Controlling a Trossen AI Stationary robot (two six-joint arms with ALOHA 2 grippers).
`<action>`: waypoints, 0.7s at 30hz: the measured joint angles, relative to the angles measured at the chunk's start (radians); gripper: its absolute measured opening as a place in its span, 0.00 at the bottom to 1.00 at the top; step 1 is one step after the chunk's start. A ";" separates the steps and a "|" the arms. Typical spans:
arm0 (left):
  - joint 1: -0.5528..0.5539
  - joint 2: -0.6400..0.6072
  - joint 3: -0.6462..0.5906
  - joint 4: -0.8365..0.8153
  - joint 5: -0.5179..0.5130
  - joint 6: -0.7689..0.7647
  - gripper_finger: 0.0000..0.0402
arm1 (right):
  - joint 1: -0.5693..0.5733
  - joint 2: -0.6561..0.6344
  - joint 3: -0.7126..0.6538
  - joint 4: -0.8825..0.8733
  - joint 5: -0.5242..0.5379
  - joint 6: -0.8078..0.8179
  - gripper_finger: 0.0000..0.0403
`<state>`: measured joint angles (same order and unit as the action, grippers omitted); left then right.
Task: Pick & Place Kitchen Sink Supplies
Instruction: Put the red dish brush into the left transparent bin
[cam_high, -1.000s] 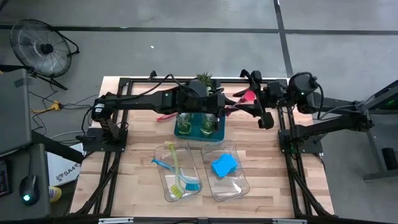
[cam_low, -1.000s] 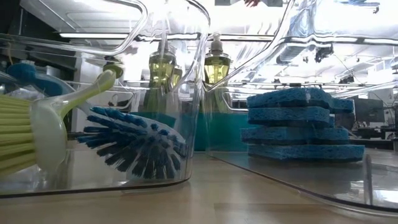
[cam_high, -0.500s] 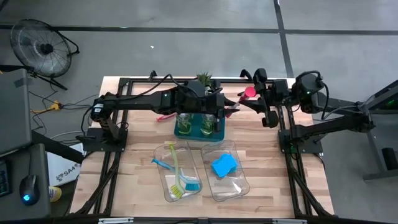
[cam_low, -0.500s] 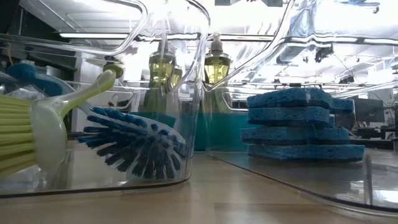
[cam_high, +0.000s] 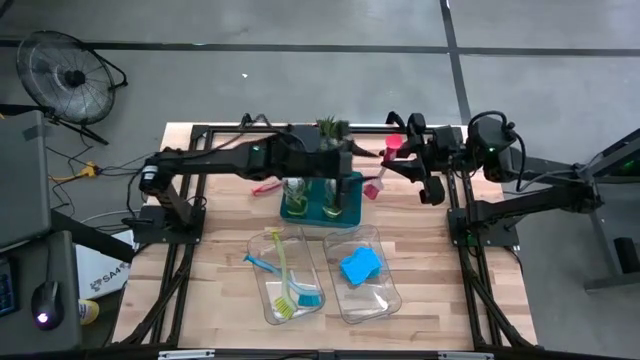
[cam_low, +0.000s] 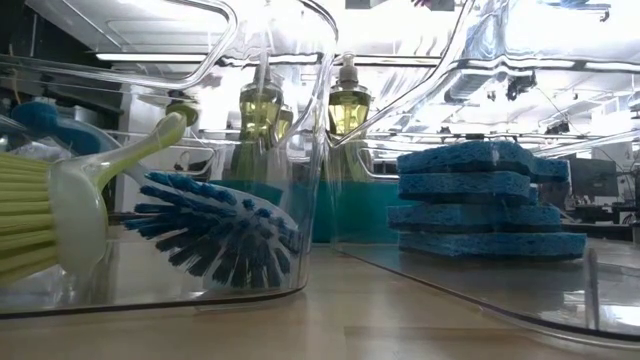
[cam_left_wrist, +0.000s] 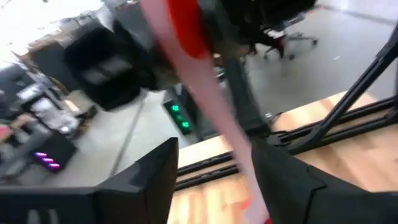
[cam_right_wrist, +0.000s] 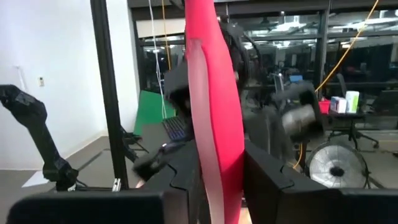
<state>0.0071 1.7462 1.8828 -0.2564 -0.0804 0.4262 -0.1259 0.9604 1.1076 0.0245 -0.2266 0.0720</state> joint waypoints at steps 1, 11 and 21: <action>0.000 -0.017 0.000 -0.018 -0.014 0.022 0.50 | -0.003 -0.001 0.000 -0.004 -0.001 0.006 0.20; 0.000 -0.239 0.000 -0.317 -0.088 0.041 0.54 | -0.045 -0.003 0.000 -0.083 -0.051 0.093 0.20; -0.002 -0.403 0.001 -0.558 -0.114 -0.026 0.54 | -0.041 0.071 0.046 -0.098 -0.129 0.172 0.20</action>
<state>0.0051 1.3429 1.8835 -0.8145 -0.1944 0.4002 -0.1667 1.0316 1.1532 -0.0737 -0.3559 0.2440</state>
